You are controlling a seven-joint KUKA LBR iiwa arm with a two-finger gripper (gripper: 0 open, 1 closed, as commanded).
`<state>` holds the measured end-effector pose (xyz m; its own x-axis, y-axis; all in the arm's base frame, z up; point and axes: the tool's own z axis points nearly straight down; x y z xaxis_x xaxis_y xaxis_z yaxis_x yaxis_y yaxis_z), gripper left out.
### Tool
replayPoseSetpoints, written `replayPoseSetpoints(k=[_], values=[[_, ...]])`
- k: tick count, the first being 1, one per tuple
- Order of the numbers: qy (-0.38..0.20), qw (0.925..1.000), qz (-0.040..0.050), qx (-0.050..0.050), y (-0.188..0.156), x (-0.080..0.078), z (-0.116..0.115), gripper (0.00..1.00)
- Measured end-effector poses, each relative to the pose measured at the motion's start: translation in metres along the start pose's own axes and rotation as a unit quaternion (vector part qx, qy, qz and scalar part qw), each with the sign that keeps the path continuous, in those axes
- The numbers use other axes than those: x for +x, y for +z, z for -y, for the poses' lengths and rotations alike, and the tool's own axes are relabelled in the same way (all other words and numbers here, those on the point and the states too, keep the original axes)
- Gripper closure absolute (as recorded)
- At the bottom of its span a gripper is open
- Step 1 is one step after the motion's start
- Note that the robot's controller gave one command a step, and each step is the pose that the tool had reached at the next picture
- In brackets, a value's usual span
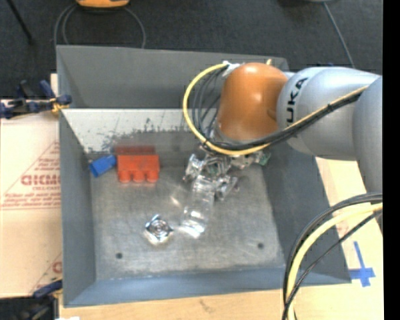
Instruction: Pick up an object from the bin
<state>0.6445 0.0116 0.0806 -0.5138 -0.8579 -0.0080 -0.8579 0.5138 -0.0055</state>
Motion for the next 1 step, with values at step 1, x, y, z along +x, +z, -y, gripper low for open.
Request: replayPoseSetpoints(k=[1], values=[[0.003,1.0000,-0.0015,0.001,-0.0503,-0.0008,0.0022,1.00]])
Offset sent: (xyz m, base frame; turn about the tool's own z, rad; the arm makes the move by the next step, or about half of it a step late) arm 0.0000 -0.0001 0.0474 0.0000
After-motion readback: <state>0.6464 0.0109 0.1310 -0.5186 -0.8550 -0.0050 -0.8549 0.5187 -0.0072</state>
